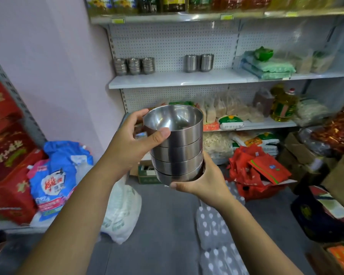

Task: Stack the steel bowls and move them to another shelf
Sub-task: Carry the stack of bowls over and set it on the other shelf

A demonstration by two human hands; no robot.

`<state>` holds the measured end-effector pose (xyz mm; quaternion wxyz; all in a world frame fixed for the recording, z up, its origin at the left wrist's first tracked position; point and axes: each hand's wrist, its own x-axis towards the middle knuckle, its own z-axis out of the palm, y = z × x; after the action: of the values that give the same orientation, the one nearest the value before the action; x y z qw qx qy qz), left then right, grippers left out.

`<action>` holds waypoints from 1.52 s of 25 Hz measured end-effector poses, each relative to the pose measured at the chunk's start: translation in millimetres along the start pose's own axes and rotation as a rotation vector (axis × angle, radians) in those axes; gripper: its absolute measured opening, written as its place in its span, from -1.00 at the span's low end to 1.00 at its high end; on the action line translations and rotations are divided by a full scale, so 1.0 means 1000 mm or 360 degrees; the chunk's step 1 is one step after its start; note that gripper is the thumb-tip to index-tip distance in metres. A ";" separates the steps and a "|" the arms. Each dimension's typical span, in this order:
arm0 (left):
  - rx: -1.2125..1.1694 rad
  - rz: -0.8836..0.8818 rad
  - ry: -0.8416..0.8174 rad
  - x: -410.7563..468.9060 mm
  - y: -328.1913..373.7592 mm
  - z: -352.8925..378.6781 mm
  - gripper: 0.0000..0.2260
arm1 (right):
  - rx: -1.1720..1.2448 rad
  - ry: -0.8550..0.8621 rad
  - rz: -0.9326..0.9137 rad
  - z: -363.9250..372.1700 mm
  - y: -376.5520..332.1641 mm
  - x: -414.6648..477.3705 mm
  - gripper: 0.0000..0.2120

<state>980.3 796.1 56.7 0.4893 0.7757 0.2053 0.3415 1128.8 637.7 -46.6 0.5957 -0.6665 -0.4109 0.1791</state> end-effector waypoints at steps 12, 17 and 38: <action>0.0477 0.0698 0.0140 0.250 -0.077 0.077 -0.78 | 0.0014 0.0205 0.0023 -0.058 0.099 0.246 0.00; 0.0462 0.0837 0.0020 0.389 -0.117 0.078 -0.81 | 0.0022 0.0378 0.0000 -0.055 0.132 0.371 -0.02; 0.0253 0.1001 -0.0340 0.809 -0.220 0.257 -0.83 | -0.0136 0.0892 0.0109 -0.199 0.257 0.726 -0.04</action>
<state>1723.7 1260.7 51.1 0.3169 0.8681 -0.0704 0.3754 1794.1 1074.1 -61.6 0.6509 -0.7281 -0.2148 -0.0096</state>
